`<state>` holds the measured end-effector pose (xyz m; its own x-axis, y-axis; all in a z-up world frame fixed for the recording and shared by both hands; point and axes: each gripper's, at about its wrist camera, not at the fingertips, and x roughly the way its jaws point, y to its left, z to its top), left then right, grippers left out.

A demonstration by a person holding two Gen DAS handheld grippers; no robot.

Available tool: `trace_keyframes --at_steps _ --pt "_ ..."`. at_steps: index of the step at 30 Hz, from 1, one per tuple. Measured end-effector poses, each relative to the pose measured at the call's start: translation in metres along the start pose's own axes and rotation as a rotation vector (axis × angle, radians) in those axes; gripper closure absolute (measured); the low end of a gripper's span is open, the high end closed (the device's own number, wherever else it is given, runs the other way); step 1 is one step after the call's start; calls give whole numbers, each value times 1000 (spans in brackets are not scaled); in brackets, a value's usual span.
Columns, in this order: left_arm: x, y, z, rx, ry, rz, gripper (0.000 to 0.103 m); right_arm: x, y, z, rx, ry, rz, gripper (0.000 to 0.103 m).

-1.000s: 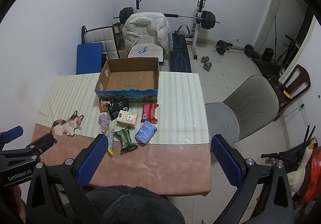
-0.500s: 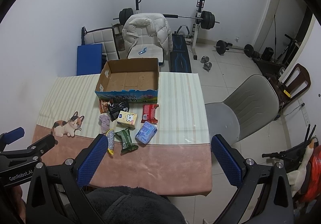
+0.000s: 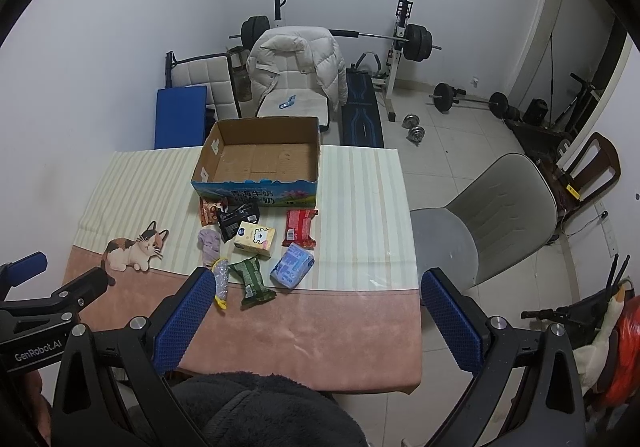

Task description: Organize soft objects

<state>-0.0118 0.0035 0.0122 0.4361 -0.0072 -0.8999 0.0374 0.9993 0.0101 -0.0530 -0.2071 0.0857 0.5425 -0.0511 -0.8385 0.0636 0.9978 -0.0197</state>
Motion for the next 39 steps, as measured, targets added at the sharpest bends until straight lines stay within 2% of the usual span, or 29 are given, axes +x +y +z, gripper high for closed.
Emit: trace_keyframes --at_steps 33,36,39 --pt "2 12 -5 -10 -23 -12 0 5 6 -4 2 -12 4 0" --pt "8 12 -3 -12 -18 -23 0 5 4 -4 11 -12 11 0" --pt "25 15 6 -22 -29 -27 0 22 -1 -2 41 7 32 0"
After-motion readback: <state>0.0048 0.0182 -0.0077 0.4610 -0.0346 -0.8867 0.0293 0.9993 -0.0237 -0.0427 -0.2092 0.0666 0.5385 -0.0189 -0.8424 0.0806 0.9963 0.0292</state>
